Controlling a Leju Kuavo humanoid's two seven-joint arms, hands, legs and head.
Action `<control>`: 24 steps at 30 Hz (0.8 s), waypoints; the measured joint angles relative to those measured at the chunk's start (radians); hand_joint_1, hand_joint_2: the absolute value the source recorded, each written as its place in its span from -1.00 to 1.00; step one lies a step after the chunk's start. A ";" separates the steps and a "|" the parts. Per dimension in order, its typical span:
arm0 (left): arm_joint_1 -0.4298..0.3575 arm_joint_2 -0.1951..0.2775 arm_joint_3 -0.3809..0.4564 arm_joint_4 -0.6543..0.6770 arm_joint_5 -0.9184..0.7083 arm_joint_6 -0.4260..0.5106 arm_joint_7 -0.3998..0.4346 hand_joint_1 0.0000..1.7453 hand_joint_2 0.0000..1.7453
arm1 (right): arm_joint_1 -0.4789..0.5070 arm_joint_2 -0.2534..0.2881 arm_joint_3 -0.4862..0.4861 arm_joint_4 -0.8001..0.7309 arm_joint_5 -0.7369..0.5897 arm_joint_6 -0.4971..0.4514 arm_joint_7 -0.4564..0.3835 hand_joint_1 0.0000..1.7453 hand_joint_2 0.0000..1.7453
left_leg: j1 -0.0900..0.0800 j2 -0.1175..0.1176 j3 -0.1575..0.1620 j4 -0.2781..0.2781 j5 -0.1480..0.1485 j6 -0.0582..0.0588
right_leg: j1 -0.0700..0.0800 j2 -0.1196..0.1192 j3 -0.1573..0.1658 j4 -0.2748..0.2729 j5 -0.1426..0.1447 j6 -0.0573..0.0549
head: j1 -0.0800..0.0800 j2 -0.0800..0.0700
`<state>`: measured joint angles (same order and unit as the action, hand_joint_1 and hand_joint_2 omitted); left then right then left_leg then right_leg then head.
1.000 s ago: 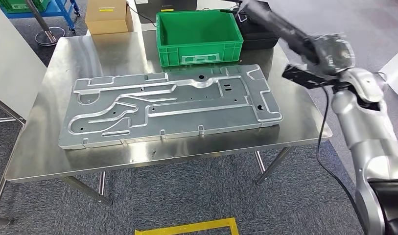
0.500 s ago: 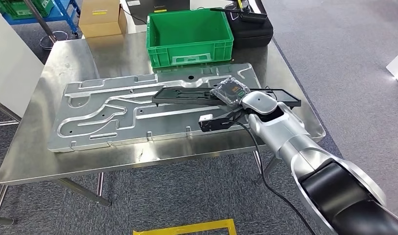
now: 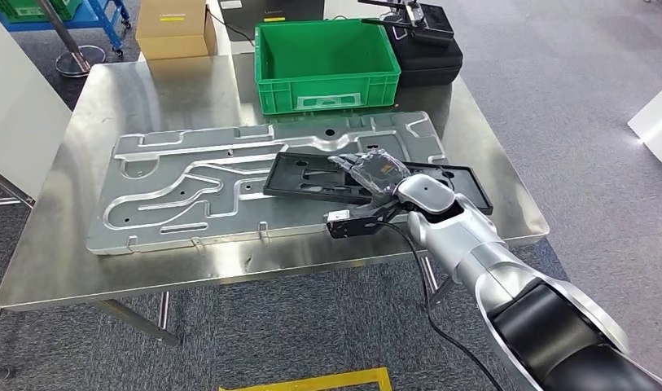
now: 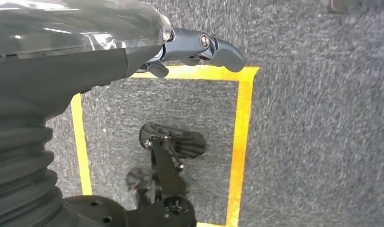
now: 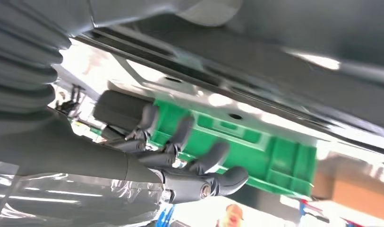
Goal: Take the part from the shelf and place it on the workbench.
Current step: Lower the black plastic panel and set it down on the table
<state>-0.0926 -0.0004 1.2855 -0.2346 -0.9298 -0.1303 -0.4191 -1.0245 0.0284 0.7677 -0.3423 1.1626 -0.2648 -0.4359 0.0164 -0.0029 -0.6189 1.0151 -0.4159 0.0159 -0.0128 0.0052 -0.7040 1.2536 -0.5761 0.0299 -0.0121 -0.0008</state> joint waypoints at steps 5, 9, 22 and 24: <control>0.000 0.000 0.000 0.000 0.000 -0.005 0.002 -1.00 -1.00 | 0.009 0.012 -0.023 -0.012 -0.046 -0.055 -0.054 -1.00 -1.00 | 0.000 -0.003 0.007 0.003 -0.006 -0.004 | 0.001 -0.001 0.038 -0.107 0.098 -0.009 | 0.000 0.000; 0.000 -0.003 0.000 0.001 -0.002 -0.009 0.003 -1.00 -1.00 | 0.030 0.019 -0.080 -0.080 -0.174 -0.103 -0.154 -1.00 -1.00 | -0.006 -0.003 0.008 0.004 -0.010 -0.022 | 0.012 -0.001 0.091 -0.227 0.134 -0.027 | -0.001 0.000; 0.024 -0.010 0.008 0.002 0.029 -0.026 -0.006 -1.00 -1.00 | 0.623 -0.229 -0.460 -1.044 -0.808 -0.256 -0.258 -1.00 -1.00 | 0.006 -0.007 0.032 0.027 -0.042 -0.041 | 0.005 -0.016 0.126 -0.238 0.118 -0.029 | -0.003 0.000; 0.031 -0.015 0.018 0.003 0.047 -0.033 -0.017 -1.00 -1.00 | 0.779 -0.274 -0.559 -1.165 -0.826 -0.329 -0.260 -1.00 -1.00 | 0.001 -0.011 0.047 0.007 -0.049 -0.027 | 0.007 -0.018 0.129 -0.239 0.115 -0.017 | -0.002 0.000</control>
<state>-0.0616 -0.0156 1.3032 -0.2319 -0.8829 -0.1631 -0.4361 -0.2458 -0.2454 0.2087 -1.5075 0.3370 -0.5937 -0.6960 0.0176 -0.0139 -0.5718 1.0217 -0.4647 -0.0109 -0.0056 -0.0126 -0.5748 1.0143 -0.4615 0.0125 -0.0142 -0.0008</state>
